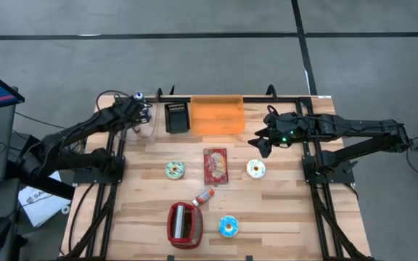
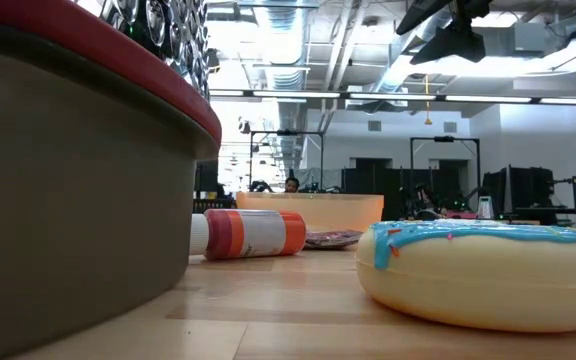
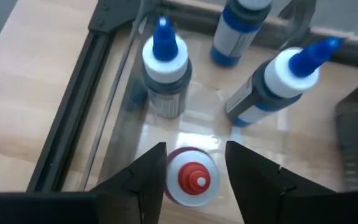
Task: Pick & Place Food Item
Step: Put the red food coloring bottle into the transparent bin, then put the orange food coloring bottle into the transparent bin
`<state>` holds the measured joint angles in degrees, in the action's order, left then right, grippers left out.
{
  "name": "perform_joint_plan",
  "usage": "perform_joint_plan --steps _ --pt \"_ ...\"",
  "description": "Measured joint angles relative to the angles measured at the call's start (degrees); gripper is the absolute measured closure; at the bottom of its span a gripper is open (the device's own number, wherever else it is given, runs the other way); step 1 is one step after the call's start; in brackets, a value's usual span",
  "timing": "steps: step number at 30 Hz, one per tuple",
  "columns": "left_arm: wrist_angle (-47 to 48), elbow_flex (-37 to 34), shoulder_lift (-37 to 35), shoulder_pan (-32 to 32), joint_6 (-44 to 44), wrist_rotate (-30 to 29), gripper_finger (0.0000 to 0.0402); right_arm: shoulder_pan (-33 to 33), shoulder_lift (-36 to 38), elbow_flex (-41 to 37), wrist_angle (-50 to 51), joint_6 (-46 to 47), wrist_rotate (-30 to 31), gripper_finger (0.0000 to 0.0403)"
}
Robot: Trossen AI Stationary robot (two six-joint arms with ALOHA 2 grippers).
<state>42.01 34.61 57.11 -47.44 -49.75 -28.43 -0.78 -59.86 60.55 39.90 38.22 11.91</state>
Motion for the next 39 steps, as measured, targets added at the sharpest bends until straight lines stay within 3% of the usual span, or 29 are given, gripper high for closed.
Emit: perform_joint_plan --steps 7,11,20,26,28,31,39 --pt "0.2 0.0 -4.8 0.0 0.6 0.1 0.0225 0.0 0.0 0.0 0.0 0.2 0.0 0.0145" --pt "0.3 0.0 -8.1 0.2 7.2 4.6 0.0220 0.0 0.0 0.0 0.0 0.7 0.0 0.0145" --pt "0.1 0.1 -16.2 2.8 19.9 30.3 0.0234 0.0 0.0 0.0 0.0 1.9 0.1 0.0145" --pt "-4.9 0.2 -20.0 9.4 26.0 51.5 0.0253 1.2 0.0 0.0 0.5 -0.3 -0.2 0.0145" --pt "-4.8 0.2 -20.7 12.2 25.7 52.3 0.0259 1.2 0.0 0.0 0.4 -0.7 -0.1 0.0145" --pt "-4.9 0.2 -21.8 14.8 24.5 47.8 0.0267 1.1 0.0 0.0 0.3 -1.0 0.1 0.0145" --pt "-5.6 0.2 -22.3 15.9 24.3 39.7 0.0269 2.0 0.0 0.0 -0.7 -0.3 0.2 0.0145"
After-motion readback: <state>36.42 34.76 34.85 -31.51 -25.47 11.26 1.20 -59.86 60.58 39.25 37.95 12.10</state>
